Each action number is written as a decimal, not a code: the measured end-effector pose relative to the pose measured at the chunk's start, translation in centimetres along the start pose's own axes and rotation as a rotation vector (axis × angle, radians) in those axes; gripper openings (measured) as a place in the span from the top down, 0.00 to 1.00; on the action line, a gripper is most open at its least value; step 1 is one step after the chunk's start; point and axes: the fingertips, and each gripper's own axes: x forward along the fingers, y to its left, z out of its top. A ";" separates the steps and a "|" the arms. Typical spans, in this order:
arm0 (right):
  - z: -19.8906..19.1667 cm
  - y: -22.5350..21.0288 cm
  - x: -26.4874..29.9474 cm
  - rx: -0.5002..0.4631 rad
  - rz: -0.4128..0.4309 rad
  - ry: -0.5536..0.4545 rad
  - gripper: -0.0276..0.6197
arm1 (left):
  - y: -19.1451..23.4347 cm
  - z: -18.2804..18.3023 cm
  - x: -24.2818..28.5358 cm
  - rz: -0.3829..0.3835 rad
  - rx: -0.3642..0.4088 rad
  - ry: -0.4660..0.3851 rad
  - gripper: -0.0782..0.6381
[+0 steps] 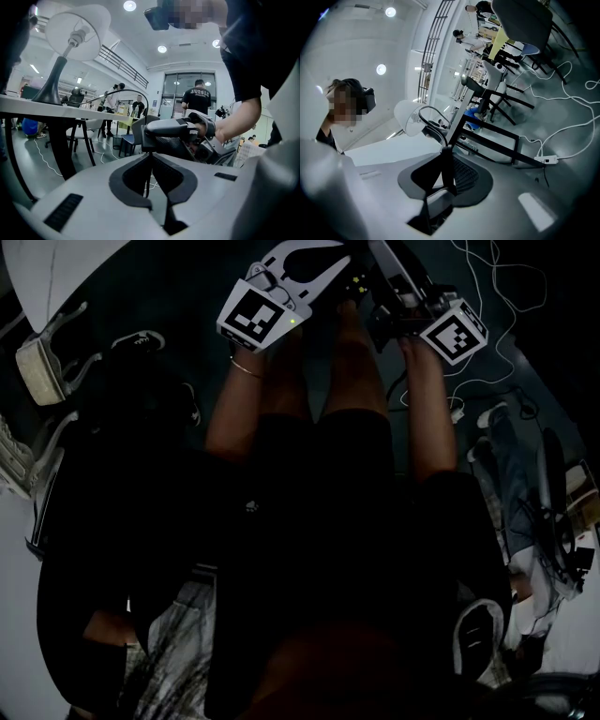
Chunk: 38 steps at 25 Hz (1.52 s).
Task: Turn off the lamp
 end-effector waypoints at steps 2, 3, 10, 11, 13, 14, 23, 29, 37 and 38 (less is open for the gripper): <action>0.0 0.1 0.1 -0.002 0.005 0.003 0.86 | 0.1 0.0 -0.1 0.002 0.016 0.007 0.86; 0.0 0.1 0.1 -0.004 0.006 0.005 0.85 | 0.1 -0.1 -0.1 0.003 0.019 0.009 0.86; -0.1 -0.2 -0.1 0.000 -0.005 0.014 0.85 | -0.1 -0.2 0.1 0.012 -0.015 -0.005 0.86; -0.1 -0.2 -0.1 -0.008 -0.008 0.018 0.85 | 0.0 -0.2 0.2 0.015 -0.011 -0.002 0.86; -0.2 -0.3 -0.1 -0.033 -0.024 0.029 0.85 | 0.0 -0.4 0.2 0.024 -0.010 0.004 0.86; -0.2 -0.4 -0.2 -0.047 -0.036 0.036 0.85 | 0.0 -0.4 0.3 0.029 -0.009 0.009 0.86; 0.5 -2.0 -0.4 -0.160 -0.131 0.042 0.85 | 1.3 -0.2 -1.1 0.080 -0.071 -0.049 0.86; 0.3 -2.6 0.0 -0.175 -0.139 0.060 0.85 | 1.5 0.1 -1.4 0.094 -0.087 -0.062 0.87; -1.6 -4.8 0.2 -0.209 -0.216 0.083 0.85 | 1.6 0.0 -1.9 0.098 -0.073 -0.062 0.88; -1.8 -5.2 0.1 -0.217 -0.227 0.086 0.85 | 1.6 0.0 -1.9 0.097 -0.080 -0.065 0.88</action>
